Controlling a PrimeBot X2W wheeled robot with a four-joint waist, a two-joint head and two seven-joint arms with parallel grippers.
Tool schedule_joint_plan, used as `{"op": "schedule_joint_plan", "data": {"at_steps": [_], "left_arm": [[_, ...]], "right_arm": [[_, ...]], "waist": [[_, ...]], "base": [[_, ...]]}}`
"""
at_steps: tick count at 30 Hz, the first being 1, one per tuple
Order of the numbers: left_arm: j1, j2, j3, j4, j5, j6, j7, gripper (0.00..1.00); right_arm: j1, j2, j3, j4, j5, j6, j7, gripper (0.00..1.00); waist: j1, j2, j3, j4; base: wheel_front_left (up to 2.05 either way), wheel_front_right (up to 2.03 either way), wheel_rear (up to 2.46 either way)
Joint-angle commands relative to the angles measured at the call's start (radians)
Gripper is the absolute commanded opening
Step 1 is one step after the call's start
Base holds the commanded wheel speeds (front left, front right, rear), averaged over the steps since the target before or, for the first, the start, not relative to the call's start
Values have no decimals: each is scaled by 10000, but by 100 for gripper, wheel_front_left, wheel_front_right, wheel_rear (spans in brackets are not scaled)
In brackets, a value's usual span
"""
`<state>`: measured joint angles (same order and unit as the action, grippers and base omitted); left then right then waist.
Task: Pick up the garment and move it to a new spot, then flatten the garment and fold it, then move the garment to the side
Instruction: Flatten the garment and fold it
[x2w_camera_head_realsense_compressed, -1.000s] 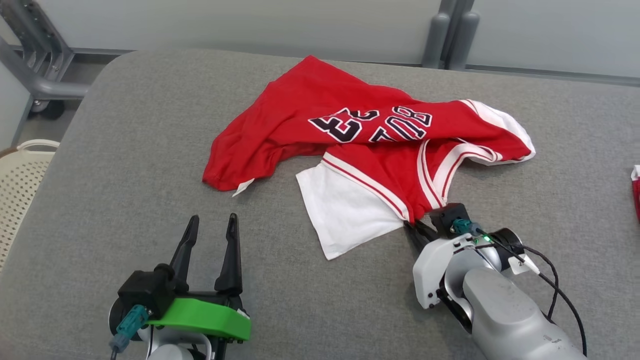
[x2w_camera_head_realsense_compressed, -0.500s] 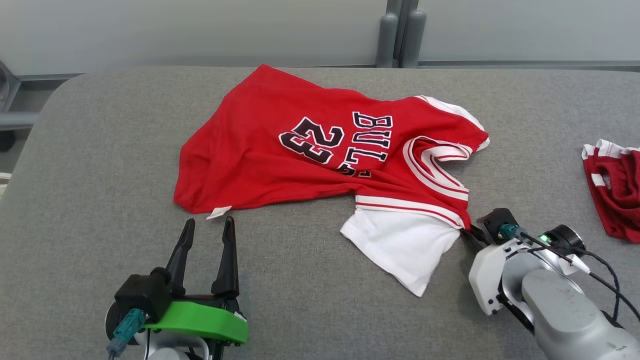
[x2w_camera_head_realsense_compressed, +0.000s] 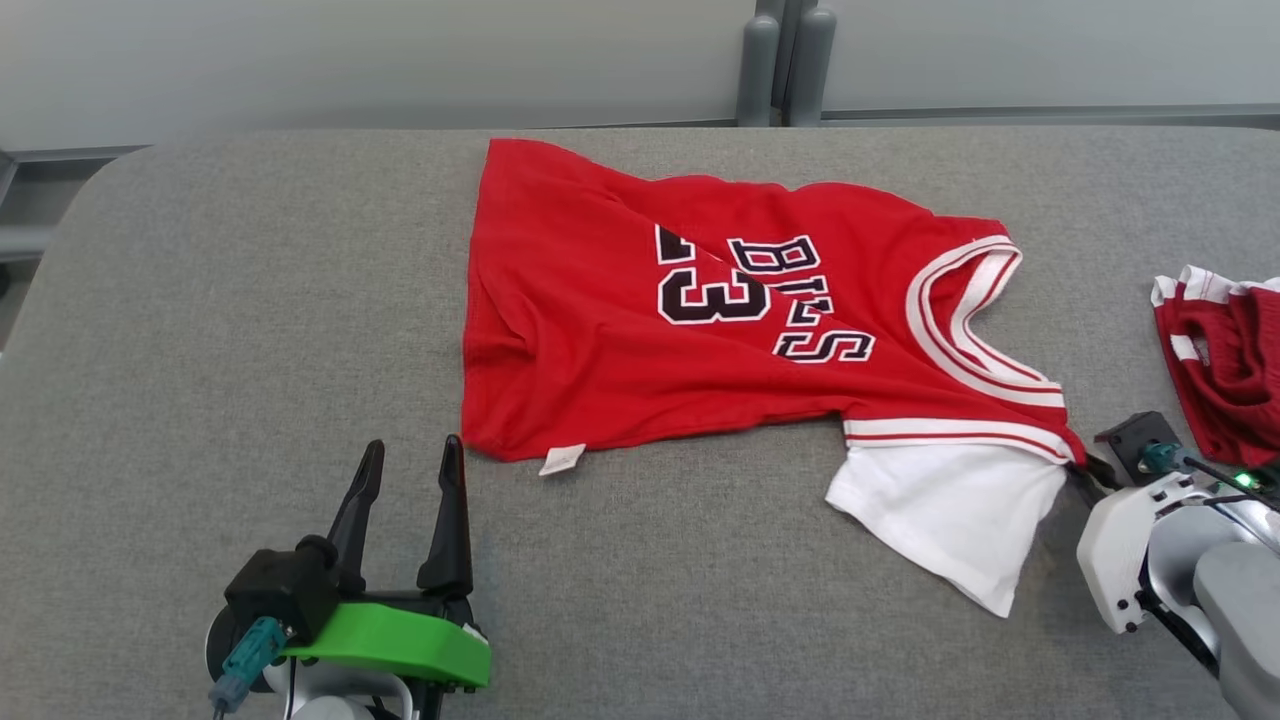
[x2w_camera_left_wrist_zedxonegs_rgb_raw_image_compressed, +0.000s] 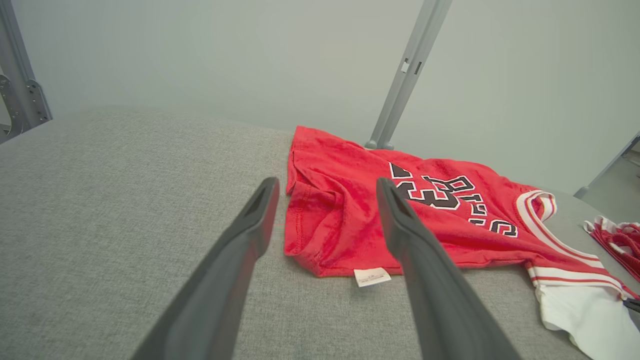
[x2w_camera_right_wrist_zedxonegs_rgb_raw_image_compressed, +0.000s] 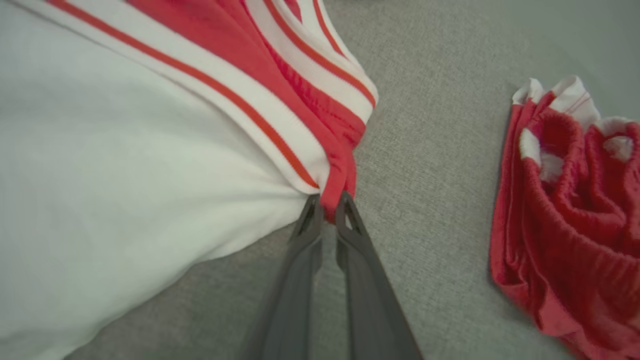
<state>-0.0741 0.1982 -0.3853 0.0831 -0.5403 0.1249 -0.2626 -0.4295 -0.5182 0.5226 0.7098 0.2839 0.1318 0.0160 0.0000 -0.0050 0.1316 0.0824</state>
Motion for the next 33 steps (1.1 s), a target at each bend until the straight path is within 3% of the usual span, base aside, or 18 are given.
{"op": "schedule_joint_plan", "data": {"at_steps": [1,4,6,8,17,25,33], "left_arm": [[-38,40,28,47,-28,52,-24,100],[-89,33,-60,119,-31,0,43,100],[-137,13,-101,188,-42,-15,89,100],[-182,3,-137,295,-81,-41,123,100],[-564,198,-289,1120,-144,-237,602,100],[-1423,446,-434,2600,-174,-555,1234,100],[-2232,566,-503,4183,-188,-771,1652,100]], "right_arm": [[239,-23,-210,-19,-46,-21,-30,0],[333,126,-569,-48,-169,-21,-160,0],[397,261,-782,-49,-247,-21,-286,38],[424,379,-945,-80,-347,-21,-410,100],[676,508,-1702,-787,-629,-19,-831,100],[1117,682,-2730,-2266,-823,-19,-1057,100],[1490,968,-3052,-3783,-1033,-19,-811,100]], "waist": [[0,50,7,-32],[0,50,23,-123],[0,50,19,-190],[0,50,2,-272],[0,50,-186,-796],[0,50,-168,-1328],[0,50,-27,-1723]], "base": [[0,0,0],[0,0,0],[0,0,0],[0,0,0],[0,0,0],[0,0,0],[0,0,0]]}}
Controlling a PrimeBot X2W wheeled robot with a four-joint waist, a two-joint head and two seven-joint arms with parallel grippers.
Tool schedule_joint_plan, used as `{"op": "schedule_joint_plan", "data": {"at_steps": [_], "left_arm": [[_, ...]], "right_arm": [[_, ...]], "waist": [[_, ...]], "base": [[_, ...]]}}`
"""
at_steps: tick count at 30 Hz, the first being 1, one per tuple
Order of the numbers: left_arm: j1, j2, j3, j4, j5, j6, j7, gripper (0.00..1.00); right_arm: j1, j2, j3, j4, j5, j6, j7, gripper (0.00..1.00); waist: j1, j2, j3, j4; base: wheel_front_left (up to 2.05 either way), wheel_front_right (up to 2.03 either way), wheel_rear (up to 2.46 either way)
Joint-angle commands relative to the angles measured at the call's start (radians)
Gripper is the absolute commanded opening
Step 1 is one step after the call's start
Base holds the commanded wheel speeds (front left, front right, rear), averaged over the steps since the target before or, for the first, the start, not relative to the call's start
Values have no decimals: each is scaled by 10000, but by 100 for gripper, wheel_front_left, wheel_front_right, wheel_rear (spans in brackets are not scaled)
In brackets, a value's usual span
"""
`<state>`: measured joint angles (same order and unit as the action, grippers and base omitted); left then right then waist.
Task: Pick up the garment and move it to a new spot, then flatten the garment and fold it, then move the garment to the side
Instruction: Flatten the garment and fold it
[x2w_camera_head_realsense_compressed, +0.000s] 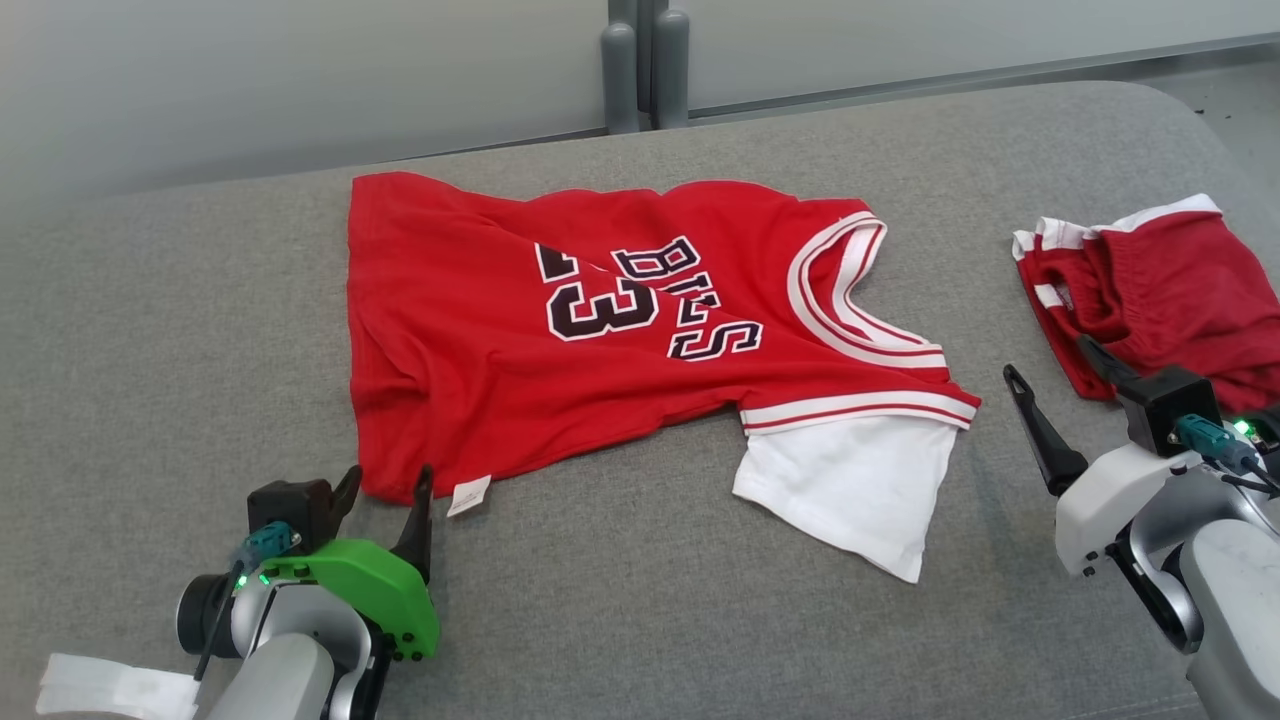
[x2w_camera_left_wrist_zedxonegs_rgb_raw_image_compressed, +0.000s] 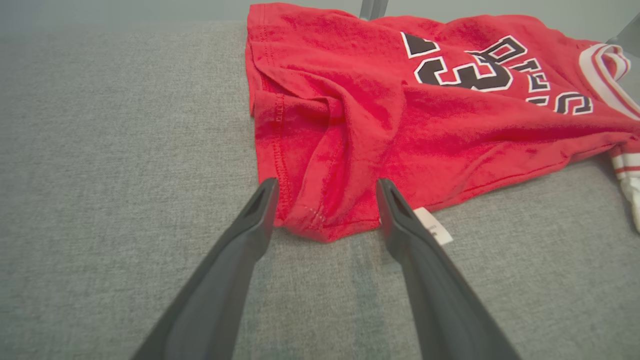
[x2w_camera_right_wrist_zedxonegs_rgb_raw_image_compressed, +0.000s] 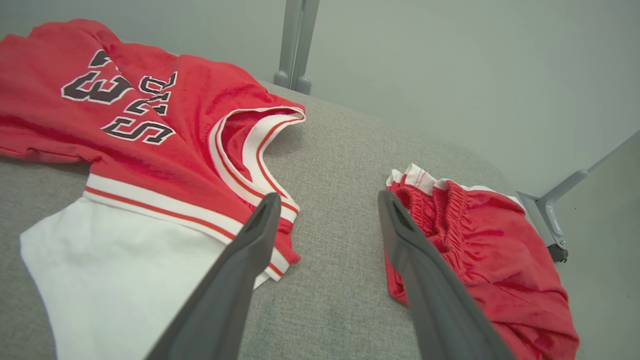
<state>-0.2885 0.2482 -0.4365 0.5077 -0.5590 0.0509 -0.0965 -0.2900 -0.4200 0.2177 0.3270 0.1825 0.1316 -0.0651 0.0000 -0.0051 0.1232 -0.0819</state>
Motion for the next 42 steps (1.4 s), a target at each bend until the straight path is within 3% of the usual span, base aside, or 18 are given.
{"op": "schedule_joint_plan", "data": {"at_steps": [1,12,15,16,18,24,33,42], "left_arm": [[-173,52,18,136,-40,-67,3,100],[-1054,8,-34,1942,-180,-427,23,98],[-1292,21,-74,2216,-145,-524,-1,42],[-1336,22,-88,2276,-159,-583,-31,31],[-1379,29,-78,2322,-190,-647,-172,0],[-998,5,125,2198,-452,-778,-743,0],[145,99,768,1304,-923,-492,-1455,0],[1067,-259,1363,1127,-1395,-327,-1634,0]], "right_arm": [[145,18,-30,-146,-37,-17,58,100],[582,311,-160,-1419,-295,-17,463,100],[602,355,-142,-1542,-301,-17,496,100],[607,363,-144,-1566,-285,-17,488,100],[630,383,-180,-1591,-290,-17,480,100],[811,494,-366,-1545,-388,-16,390,100],[1069,755,-654,-1549,-478,-16,315,100],[1341,1160,-997,-1678,-491,-16,232,100]], "waist": [[0,51,78,-122],[0,51,274,-378],[0,51,311,-390],[0,51,315,-384],[0,51,307,-355],[0,51,184,-154],[0,51,-28,342],[0,51,-159,592]], "base": [[0,0,0],[0,0,0],[0,0,0],[0,0,0],[0,0,0],[0,0,0],[0,0,0],[0,0,0]]}}
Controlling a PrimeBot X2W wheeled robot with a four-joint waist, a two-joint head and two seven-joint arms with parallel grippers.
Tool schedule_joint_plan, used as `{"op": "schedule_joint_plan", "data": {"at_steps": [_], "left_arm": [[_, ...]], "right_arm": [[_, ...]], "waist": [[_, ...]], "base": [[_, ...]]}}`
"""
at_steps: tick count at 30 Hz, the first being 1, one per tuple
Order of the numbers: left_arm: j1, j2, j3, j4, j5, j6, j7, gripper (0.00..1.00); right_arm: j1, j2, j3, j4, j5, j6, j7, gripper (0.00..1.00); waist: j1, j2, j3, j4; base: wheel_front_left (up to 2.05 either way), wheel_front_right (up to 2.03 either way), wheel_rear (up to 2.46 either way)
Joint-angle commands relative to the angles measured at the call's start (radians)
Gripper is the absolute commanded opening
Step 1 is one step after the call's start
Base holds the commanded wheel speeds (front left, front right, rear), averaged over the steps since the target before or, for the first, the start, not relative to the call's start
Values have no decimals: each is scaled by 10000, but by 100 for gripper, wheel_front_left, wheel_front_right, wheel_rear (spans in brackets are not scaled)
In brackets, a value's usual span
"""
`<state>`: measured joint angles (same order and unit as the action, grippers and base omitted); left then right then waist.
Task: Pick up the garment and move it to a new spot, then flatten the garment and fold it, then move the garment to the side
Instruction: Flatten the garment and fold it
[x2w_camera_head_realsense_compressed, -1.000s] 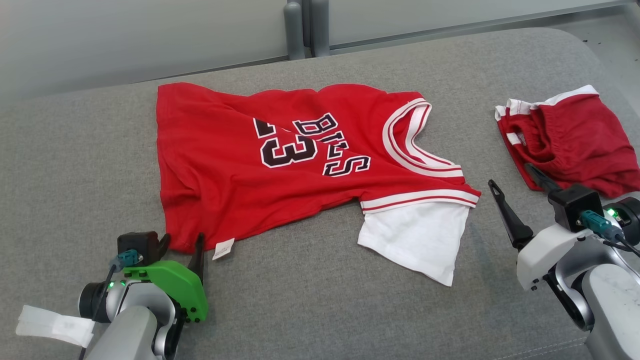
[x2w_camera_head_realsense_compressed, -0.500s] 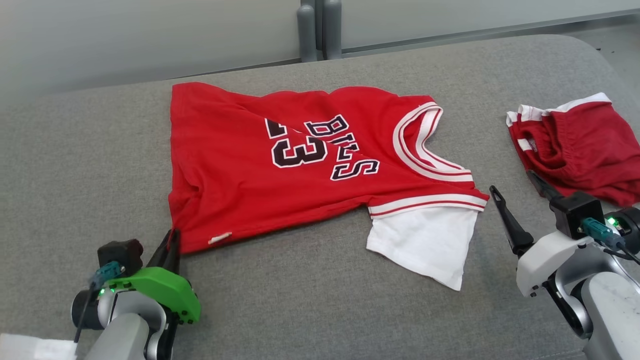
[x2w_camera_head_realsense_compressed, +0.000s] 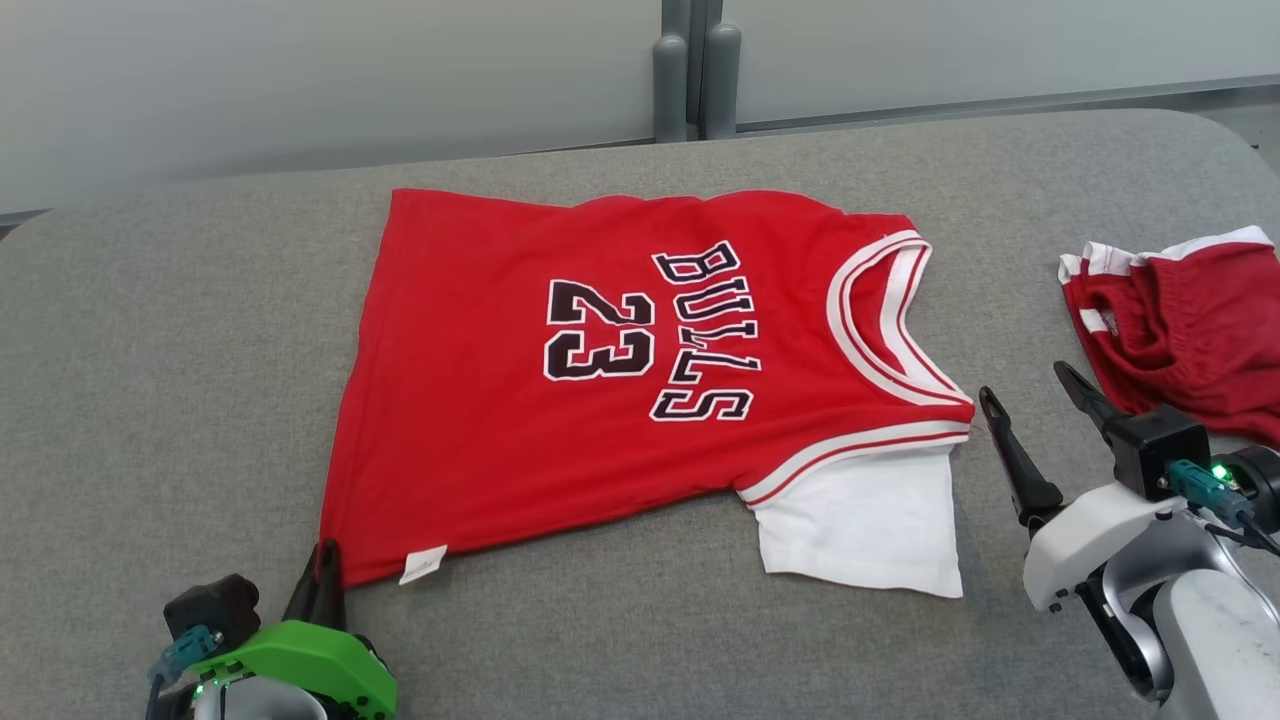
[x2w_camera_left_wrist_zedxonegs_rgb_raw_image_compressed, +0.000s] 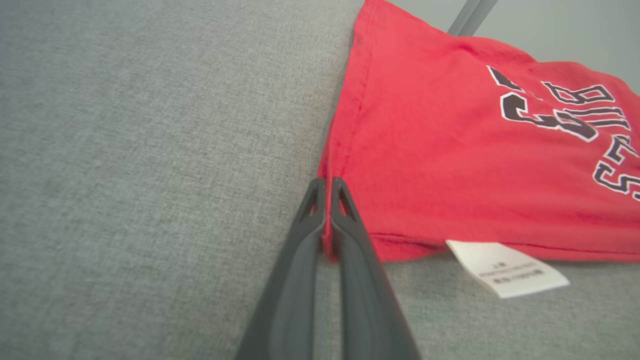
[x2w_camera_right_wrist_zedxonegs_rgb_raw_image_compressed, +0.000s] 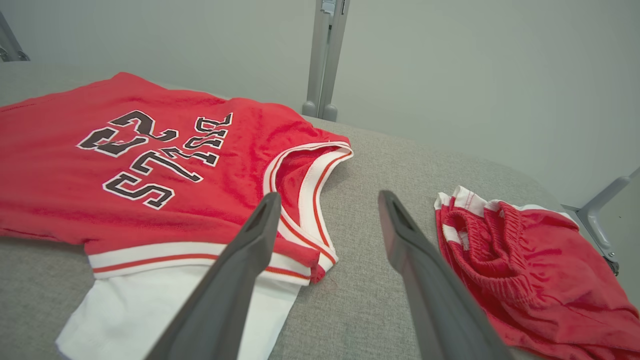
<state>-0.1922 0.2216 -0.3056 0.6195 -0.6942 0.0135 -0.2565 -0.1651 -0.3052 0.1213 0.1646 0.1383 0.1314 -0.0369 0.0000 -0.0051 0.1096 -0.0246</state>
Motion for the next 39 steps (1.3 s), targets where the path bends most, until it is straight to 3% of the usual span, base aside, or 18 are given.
{"op": "schedule_joint_plan", "data": {"at_steps": [1,4,5,12,20,28,39], "left_arm": [[155,-35,93,80,-69,53,-50,9],[224,-159,299,306,-139,59,-84,49],[226,-186,349,390,-130,50,-90,99],[508,-350,1133,239,36,52,-90,100],[1220,-634,2261,-1595,1156,-124,-88,100],[1785,-757,2342,-3012,2016,-175,-89,100],[2480,-797,2017,-4201,2531,138,-78,100]], "right_arm": [[131,59,-69,-68,-65,-14,-69,100],[236,255,-204,-108,-110,-14,-107,100],[248,317,-269,-139,-127,-14,-130,100],[494,856,-798,-397,-371,-14,-330,100],[898,1726,-1249,-1121,-884,-14,-691,100],[1231,2149,-1087,-1858,-1180,-14,-581,100],[1678,2461,-969,-2206,-1261,-14,-557,100]], "waist": [[0,51,-33,19],[0,51,-70,-20],[0,51,-86,-45],[0,51,-211,-179],[0,51,-622,-138],[0,51,-1134,-145],[0,51,-1482,-174]], "base": [[0,0,0],[0,0,0],[0,0,0],[0,0,0],[0,0,0],[0,0,0],[0,0,0]]}}
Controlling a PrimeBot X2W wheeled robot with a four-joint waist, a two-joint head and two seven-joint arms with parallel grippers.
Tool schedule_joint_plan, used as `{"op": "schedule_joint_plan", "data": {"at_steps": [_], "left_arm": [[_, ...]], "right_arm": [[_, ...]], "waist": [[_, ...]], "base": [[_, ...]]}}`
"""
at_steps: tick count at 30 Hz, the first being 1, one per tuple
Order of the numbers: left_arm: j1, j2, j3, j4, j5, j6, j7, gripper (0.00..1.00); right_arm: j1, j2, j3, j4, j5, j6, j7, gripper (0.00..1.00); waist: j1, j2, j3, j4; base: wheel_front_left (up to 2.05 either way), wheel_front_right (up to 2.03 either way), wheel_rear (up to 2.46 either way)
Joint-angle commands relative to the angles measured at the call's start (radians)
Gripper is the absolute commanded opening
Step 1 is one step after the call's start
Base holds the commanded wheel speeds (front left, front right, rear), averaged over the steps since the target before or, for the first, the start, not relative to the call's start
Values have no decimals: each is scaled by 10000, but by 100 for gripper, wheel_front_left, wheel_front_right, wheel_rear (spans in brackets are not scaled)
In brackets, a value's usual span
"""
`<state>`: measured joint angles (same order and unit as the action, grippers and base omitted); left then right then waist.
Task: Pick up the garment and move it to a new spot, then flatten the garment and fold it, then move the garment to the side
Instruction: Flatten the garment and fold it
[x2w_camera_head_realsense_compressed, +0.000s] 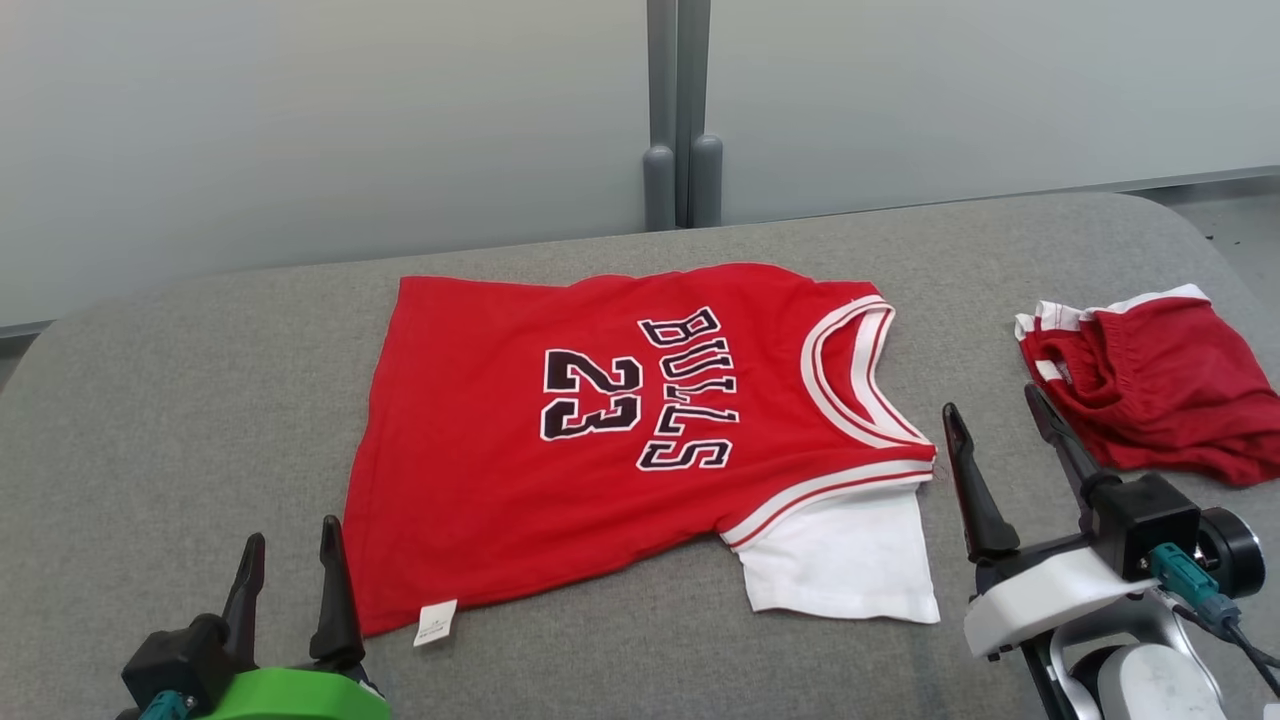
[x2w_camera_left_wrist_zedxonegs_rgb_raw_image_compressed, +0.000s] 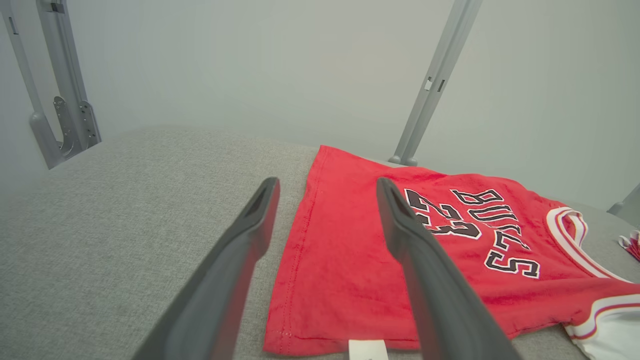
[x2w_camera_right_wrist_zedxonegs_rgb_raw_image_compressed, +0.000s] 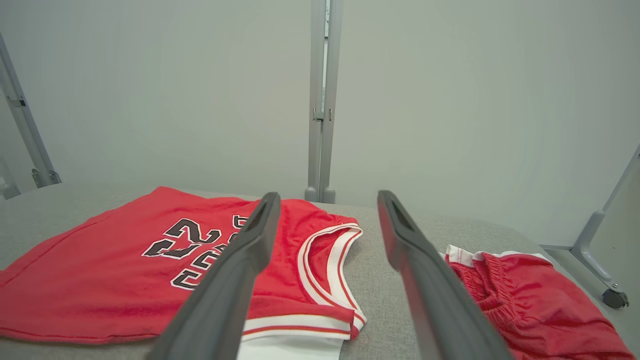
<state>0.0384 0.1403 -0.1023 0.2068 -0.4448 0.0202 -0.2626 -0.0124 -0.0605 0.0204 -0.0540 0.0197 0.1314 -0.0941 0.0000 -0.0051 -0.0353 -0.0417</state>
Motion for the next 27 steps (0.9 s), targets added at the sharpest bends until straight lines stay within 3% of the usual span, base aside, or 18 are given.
{"op": "schedule_joint_plan", "data": {"at_steps": [1,27], "left_arm": [[175,16,-16,-75,36,70,-17,100],[733,115,-366,-1130,53,435,411,100]], "right_arm": [[150,14,40,-20,-75,-14,15,100],[106,89,341,592,546,-14,187,100]], "waist": [[0,51,-33,-3],[0,51,38,55]], "base": [[0,0,0],[0,0,0]]}}
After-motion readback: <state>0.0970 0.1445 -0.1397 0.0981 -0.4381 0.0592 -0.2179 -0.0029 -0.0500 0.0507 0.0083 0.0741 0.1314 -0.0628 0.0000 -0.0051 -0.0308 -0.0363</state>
